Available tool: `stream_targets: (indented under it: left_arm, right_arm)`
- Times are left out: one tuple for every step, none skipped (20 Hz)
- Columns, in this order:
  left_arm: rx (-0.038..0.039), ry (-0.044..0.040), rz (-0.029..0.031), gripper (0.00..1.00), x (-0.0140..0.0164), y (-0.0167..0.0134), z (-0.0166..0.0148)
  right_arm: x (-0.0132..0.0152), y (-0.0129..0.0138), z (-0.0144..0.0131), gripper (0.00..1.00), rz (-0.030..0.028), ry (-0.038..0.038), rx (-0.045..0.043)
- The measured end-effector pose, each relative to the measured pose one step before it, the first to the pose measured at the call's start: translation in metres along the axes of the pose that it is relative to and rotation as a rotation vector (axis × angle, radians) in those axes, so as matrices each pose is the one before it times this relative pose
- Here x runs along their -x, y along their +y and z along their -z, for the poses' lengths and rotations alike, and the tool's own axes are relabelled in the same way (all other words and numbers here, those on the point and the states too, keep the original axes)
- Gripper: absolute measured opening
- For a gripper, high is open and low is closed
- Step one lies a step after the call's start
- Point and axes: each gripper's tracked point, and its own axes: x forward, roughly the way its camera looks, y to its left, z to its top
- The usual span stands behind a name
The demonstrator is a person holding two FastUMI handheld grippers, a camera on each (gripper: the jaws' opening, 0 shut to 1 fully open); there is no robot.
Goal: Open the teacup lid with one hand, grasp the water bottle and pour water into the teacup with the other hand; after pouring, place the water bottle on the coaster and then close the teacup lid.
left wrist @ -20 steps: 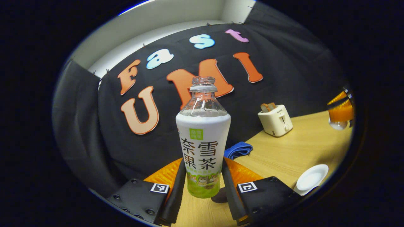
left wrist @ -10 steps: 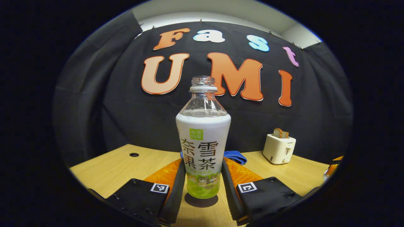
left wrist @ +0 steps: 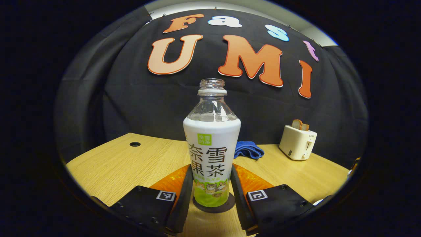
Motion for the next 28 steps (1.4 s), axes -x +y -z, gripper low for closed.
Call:
stream_targets:
  left_arm:
    - [-0.00569, 0.01014, 0.00533, 0.67, 0.00054, 0.00027, 0.00325]
    - [-0.00167, 0.01181, 0.00499, 0.63, -0.00172, -0.00064, 0.00349]
    - [0.00004, 0.00426, 0.00594, 0.63, 0.00017, -0.00172, 0.00037]
    - [-0.01015, 0.00489, -0.00021, 0.63, -0.00502, -0.00014, 0.00524]
    - [-0.00727, 0.00105, 0.00393, 0.65, -0.00332, -0.00167, -0.00003]
    - [-0.01064, 0.00098, 0.0035, 0.65, -0.00031, -0.00105, -0.0004]
    - [-0.00755, 0.0005, 0.00159, 0.62, -0.00068, 0.00111, 0.00031]
    - [-0.00246, 0.00267, 0.00625, 0.63, -0.00244, -0.00124, 0.0006]
    - [-0.00256, 0.00225, 0.00233, 0.63, -0.00191, -0.00138, 0.00085]
    - [-0.00558, 0.00571, -0.00029, 0.63, -0.00178, 0.00054, 0.00175]
    - [0.00134, 0.00205, -0.0034, 0.63, -0.00095, 0.00039, 0.00216]
    - [0.00842, 0.0053, 0.00698, 0.63, -0.00044, -0.00156, 0.00243]
    - [0.01469, 0.0102, 0.00564, 0.62, -0.00171, -0.00139, 0.00347]
    - [0.00275, -0.00381, 0.002, 0.64, -0.00017, -0.00017, -0.001]
    - [0.00215, 0.00135, 0.00266, 0.65, -0.00083, -0.00065, 0.00089]
    - [-0.0039, 0.00361, -0.00003, 0.67, -0.00013, -0.00007, 0.00091]
    - [-0.00736, 0.00505, 0.00305, 0.68, -0.00186, -0.00016, 0.00146]
    - [-0.00421, 0.00132, -0.00316, 0.7, 0.00034, 0.00005, -0.00056]
    - [-0.00113, 0.00026, 0.00428, 0.78, 0.0024, 0.00195, -0.00258]
    - [0.00449, -0.00302, 0.00265, 0.84, 0.00308, -0.00124, -0.00026]
    - [-0.00037, -0.00206, -0.00296, 0.89, 0.00326, 0.00079, -0.00118]
    - [-0.00504, -0.00142, -0.01004, 0.92, 0.00321, 0.00211, -0.00141]
    - [-0.00464, 0.00386, -0.00861, 0.96, 0.00167, 0.00263, 0.00121]
    - [-0.00169, 0.00092, -0.00273, 0.94, 0.00406, 0.0013, -0.00105]
    - [-0.00106, -0.00062, -0.00265, 0.94, 0.00449, 0.00108, -0.00051]
    - [-0.00355, -0.00692, 0.00139, 0.96, 0.00413, 0.00084, -0.00165]
    - [-0.00428, -0.01406, 0.00085, 0.98, 0.0051, 0.00023, -0.00299]
    - [-0.00733, -0.01067, 0.00085, 0.95, 0.00376, -0.00017, -0.00279]
  right_arm:
    - [-0.00086, 0.00092, 0.00101, 0.21, -0.0035, 0.00337, -0.00446]
    - [-0.00144, 0.0015, 0.00178, 0.22, -0.00461, 0.0045, -0.00247]
    - [-0.002, 0.00039, 0.00016, 0.22, -0.00004, 0.00292, -0.00203]
    - [-0.00141, 0.00069, 0.00047, 0.22, -0.0049, 0.00299, -0.00095]
    - [-0.00142, 0.00097, 0.00003, 0.22, -0.00209, -0.00031, -0.00068]
    - [-0.00163, 0.00101, 0.00133, 0.22, -0.00566, 0.00292, 0.00105]
    - [-0.00079, 0.00099, 0.00084, 0.22, -0.0031, 0.0023, 0.00147]
    - [-0.00006, -0.00066, 0.00167, 0.22, -0.00123, 0.00494, -0.00116]
    - [-0.00061, 0.00097, 0.00133, 0.22, -0.00433, 0.00331, -0.00293]
    - [-0.00098, 0.00111, 0.00096, 0.22, -0.00111, 0.00126, -0.00506]
    - [0.0, 0.00147, 0.00031, 0.22, -0.00613, 0.00316, -0.00304]
    - [0.00071, 0.00069, 0.00066, 0.22, -0.00387, -0.00033, -0.00337]
    - [0.00022, 0.00107, 0.00024, 0.22, -0.00674, 0.00238, -0.00135]
    - [-0.00014, 0.00149, -0.00011, 0.22, -0.00342, -0.00164, -0.0021]
    - [0.00038, 0.00135, -0.00029, 0.22, -0.00312, 0.00041, -0.00161]
    - [-0.00003, 0.00211, -0.00072, 0.22, -0.00446, -0.00193, 0.00031]
    - [-0.00082, 0.00149, 0.00027, 0.22, -0.00326, -0.00016, 0.00161]
    - [-0.00048, 0.0034, -0.00001, 0.22, -0.00923, -0.00246, 0.00455]
    - [-0.00004, 0.00191, -0.00056, 0.21, -0.00386, -0.00101, 0.00469]
    - [0.00004, 0.00159, 0.00104, 0.22, -0.00682, -0.00054, 0.00255]
    - [-0.00046, 0.00307, -0.00006, 0.22, -0.00459, -0.0012, -0.0012]
    - [-0.00092, 0.00342, 0.00089, 0.22, -0.00735, 0.00204, -0.00146]
    - [-0.00054, 0.00187, 0.00111, 0.22, -0.00562, -0.00093, 0.00119]
    - [-0.00071, 0.0021, 0.0026, 0.21, -0.00347, 0.00367, 0.00155]
    - [-0.00126, 0.00289, 0.00404, 0.21, -0.00543, 0.0083, 0.00161]
    - [-0.00111, 0.00352, 0.00322, 0.22, -0.00593, 0.00617, -0.00188]
    - [-0.00169, 0.00329, 0.0027, 0.21, -0.01044, 0.00398, -0.00251]
    - [-0.00185, 0.00341, 0.00231, 0.21, -0.00605, 0.00207, -0.00242]
